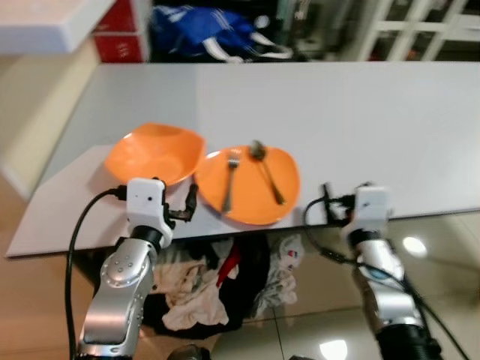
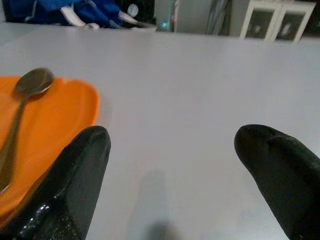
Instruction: Setting the table
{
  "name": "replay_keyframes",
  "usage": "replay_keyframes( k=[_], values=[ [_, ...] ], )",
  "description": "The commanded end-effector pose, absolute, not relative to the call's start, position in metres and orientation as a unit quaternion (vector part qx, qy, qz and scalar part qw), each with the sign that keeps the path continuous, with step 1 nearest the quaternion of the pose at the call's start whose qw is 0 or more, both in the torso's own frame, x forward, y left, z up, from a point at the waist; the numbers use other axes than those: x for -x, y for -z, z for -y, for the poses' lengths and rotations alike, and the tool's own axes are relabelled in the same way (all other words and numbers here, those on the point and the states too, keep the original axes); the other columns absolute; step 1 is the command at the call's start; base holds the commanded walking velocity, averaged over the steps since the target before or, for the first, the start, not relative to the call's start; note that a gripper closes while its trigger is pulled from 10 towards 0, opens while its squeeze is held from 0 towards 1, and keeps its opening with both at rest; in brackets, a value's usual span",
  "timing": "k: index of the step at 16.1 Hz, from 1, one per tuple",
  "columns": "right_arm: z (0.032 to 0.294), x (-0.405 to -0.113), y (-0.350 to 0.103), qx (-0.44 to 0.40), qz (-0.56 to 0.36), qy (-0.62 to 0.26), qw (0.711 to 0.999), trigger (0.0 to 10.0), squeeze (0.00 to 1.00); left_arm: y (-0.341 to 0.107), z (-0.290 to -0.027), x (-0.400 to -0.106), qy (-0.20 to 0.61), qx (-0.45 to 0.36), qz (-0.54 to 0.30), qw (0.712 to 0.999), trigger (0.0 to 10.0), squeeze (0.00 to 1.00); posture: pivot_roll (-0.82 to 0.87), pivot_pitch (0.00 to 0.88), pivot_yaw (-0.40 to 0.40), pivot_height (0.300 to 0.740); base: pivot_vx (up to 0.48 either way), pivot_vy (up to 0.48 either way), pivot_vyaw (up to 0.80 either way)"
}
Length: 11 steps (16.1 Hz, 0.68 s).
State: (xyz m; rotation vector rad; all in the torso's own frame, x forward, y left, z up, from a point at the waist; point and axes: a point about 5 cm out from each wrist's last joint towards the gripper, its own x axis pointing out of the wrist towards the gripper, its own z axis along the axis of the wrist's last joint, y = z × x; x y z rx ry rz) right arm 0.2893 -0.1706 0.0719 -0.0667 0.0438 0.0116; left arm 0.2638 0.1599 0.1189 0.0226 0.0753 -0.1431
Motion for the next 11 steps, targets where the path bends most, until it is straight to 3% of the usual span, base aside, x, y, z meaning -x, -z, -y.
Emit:
replay_keyframes(
  k=[1, 4, 9, 11],
  values=[
    [0.171, -0.291, -0.077, 0.021, -0.022, -0.015, 0.999, 10.0, 0.0, -0.123, -0.157, -0.264, 0.08, -0.004, -0.036, 0.996, 10.0, 0.0, -0.02, 0.0, 0.011, 0.74, 0.0, 0.0, 0.0],
    [0.162, -0.293, -0.075, 0.019, -0.036, -0.036, 0.999, 10.0, 0.0, -0.124, -0.154, -0.264, 0.069, 0.009, -0.03, 0.997, 10.0, 0.0, -0.01, 0.0, 0.004, 0.74, 0.0, 0.0, 0.0],
    [0.153, -0.299, -0.077, 0.019, -0.042, -0.065, 0.997, 10.0, 0.0, -0.124, -0.151, -0.262, 0.055, 0.012, -0.031, 0.998, 10.0, 0.0, 0.01, 0.0, -0.003, 0.74, 0.0, 0.421, 0.0],
    [0.148, -0.301, -0.079, 0.025, -0.038, -0.084, 0.995, 10.0, 0.0, -0.123, -0.15, -0.261, 0.054, 0.009, -0.034, 0.998, 10.0, 0.0, 0.01, 0.0, -0.005, 0.74, 0.0, 0.472, 0.75]
  ],
)
